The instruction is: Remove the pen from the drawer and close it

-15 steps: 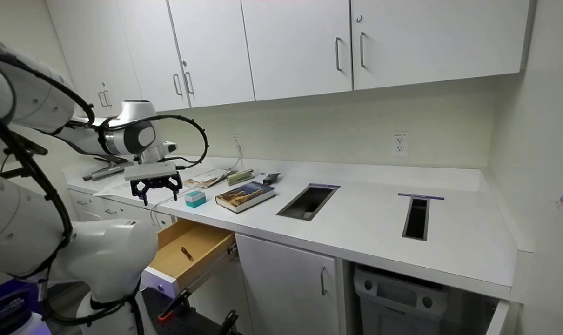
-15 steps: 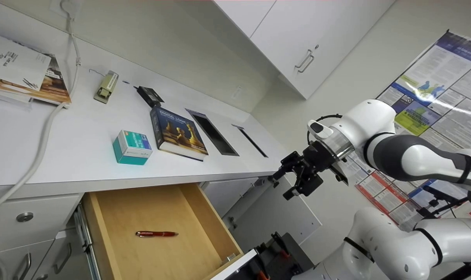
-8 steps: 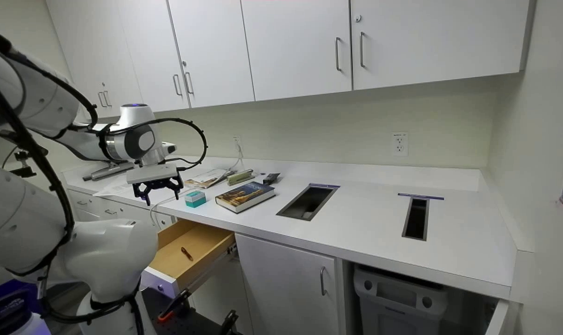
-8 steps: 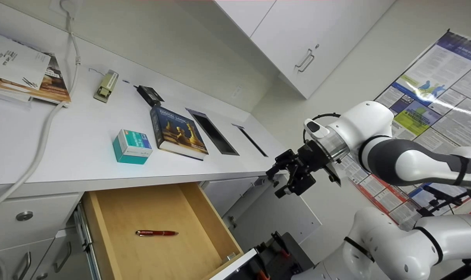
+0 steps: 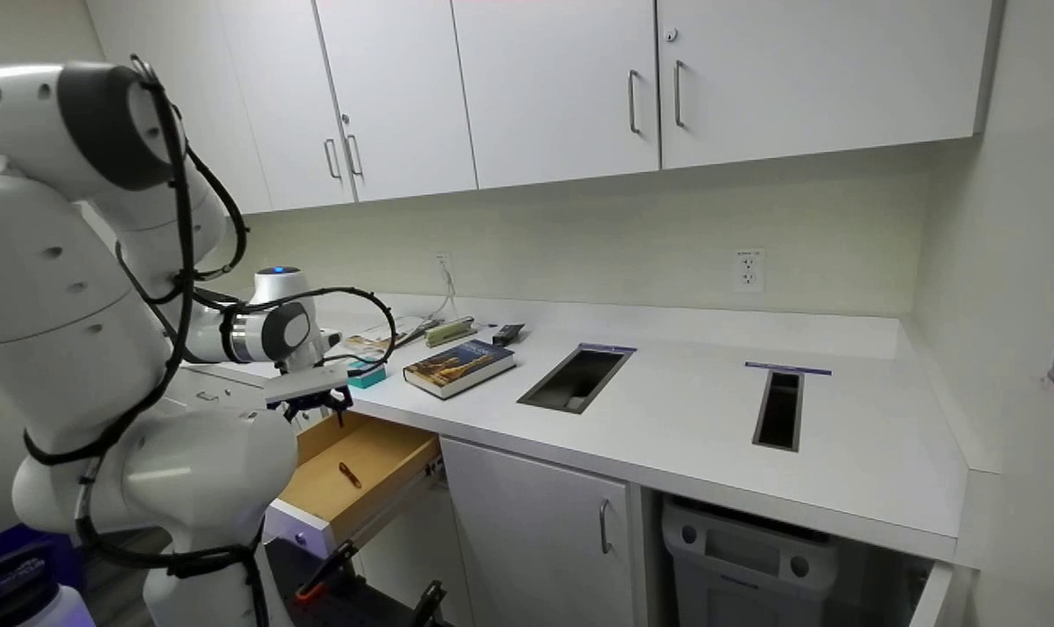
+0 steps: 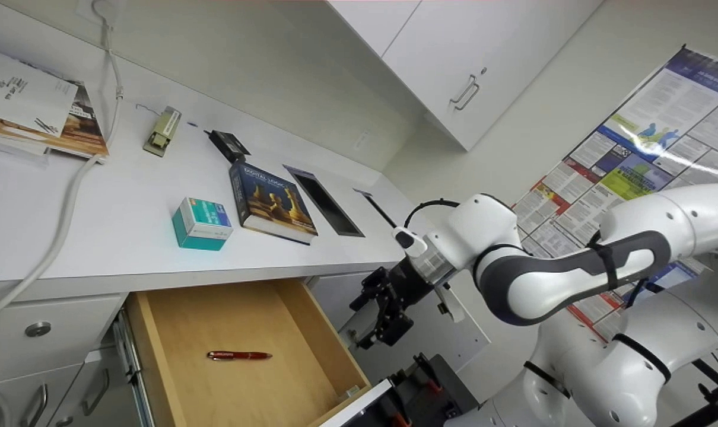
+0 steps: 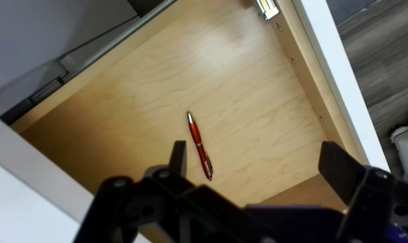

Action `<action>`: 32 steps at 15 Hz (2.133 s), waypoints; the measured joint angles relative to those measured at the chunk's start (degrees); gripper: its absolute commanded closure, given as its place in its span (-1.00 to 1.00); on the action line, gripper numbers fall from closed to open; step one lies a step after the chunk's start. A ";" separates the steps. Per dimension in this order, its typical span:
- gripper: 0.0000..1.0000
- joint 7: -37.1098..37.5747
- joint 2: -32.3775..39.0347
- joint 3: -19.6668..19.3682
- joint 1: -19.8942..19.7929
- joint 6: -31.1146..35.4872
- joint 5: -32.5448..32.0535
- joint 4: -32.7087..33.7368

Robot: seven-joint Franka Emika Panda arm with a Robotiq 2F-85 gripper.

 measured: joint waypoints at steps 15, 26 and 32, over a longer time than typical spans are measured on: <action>-1.00 -3.54 33.38 9.94 -11.04 10.16 -15.03 15.96; -1.00 -0.34 37.03 11.94 -13.15 10.04 -25.02 20.90; -1.00 0.03 42.95 11.27 -13.25 9.94 -28.18 26.80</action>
